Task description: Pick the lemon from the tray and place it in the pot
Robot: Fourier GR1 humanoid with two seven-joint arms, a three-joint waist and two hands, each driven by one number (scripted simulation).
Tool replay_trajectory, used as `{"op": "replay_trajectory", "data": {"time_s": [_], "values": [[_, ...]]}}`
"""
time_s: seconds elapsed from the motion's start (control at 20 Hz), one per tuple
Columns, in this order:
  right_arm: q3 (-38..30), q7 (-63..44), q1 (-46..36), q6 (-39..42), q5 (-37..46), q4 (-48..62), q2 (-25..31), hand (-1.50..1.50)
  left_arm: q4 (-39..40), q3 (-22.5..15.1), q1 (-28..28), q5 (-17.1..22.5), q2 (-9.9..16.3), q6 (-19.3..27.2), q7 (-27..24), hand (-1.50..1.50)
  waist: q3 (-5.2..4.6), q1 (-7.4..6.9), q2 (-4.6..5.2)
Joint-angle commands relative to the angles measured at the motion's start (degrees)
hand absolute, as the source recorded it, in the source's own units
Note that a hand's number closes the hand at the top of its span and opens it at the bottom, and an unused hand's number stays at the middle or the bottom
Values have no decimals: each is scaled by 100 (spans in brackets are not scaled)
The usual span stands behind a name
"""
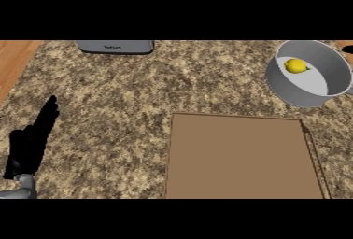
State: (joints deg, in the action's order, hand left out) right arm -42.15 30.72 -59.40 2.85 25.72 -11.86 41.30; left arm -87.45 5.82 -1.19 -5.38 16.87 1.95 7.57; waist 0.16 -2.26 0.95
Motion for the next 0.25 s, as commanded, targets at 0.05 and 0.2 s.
{"op": "replay_trajectory", "data": {"time_s": [0.05, 0.2], "values": [[-200, 272, 400, 745, -395, -38, 234, -150, 203, 173, 10, 4, 77, -45, -112, 0, -7, 111, -43], [-377, 457, 949, 1185, -587, 46, 692, -150, -180, 15, 284, -53, -125, 62, 0, 0, -2, 106, -50]]}}
